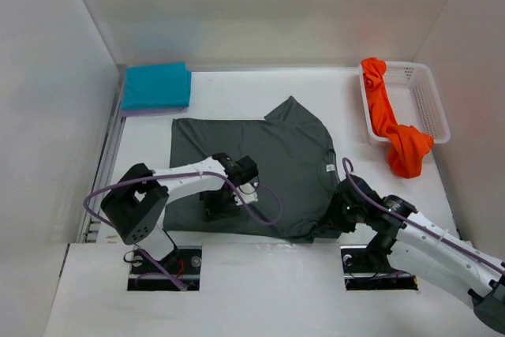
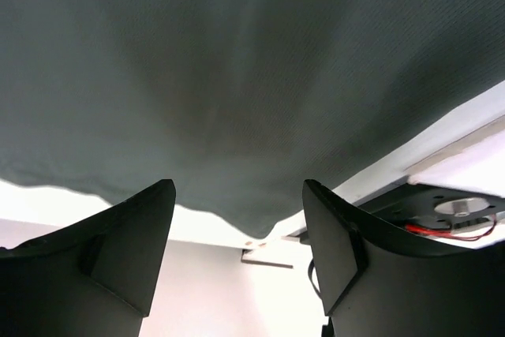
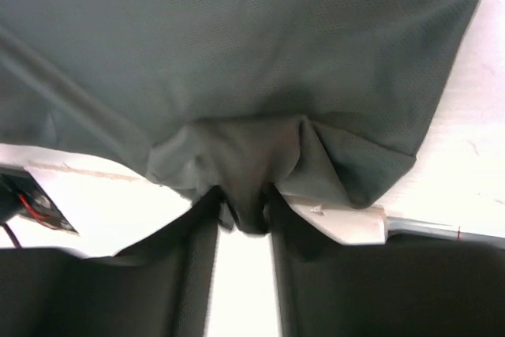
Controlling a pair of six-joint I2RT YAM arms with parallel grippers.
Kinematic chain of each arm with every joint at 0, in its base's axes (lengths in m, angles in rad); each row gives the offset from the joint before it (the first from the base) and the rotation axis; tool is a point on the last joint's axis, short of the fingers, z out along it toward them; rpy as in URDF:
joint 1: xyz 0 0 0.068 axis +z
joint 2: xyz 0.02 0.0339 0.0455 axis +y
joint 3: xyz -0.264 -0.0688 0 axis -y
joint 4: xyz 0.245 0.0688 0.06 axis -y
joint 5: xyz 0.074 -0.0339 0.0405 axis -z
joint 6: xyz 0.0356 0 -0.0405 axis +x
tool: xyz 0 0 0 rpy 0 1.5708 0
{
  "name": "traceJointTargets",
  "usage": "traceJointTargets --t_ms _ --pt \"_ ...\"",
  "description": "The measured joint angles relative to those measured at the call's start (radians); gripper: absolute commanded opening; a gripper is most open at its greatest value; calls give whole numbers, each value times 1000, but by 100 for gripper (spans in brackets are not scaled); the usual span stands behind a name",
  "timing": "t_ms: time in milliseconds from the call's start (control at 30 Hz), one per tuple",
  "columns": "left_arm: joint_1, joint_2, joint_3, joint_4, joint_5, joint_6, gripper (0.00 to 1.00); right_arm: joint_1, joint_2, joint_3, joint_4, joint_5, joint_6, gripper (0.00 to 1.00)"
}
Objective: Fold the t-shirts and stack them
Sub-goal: Flatten out the tshirt
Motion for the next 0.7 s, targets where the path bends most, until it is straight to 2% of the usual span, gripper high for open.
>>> traceJointTargets --t_ms 100,167,267,333,500,633,700 --pt "34 -1 15 -16 18 17 66 21 -11 3 -26 -1 -3 46" --pt "95 -7 52 -36 31 37 69 51 -19 31 -68 10 -9 49" --pt "252 -22 140 -39 42 68 68 59 6 145 -117 45 -53 53" --pt "379 -20 200 -16 40 87 68 13 82 267 -116 72 -121 58" --pt "642 104 346 74 13 112 67 -217 441 528 19 120 -367 61" --pt "752 276 438 180 -32 123 68 -424 792 700 143 145 -524 64" --pt "789 340 463 228 -56 128 69 -490 935 789 171 149 -578 65"
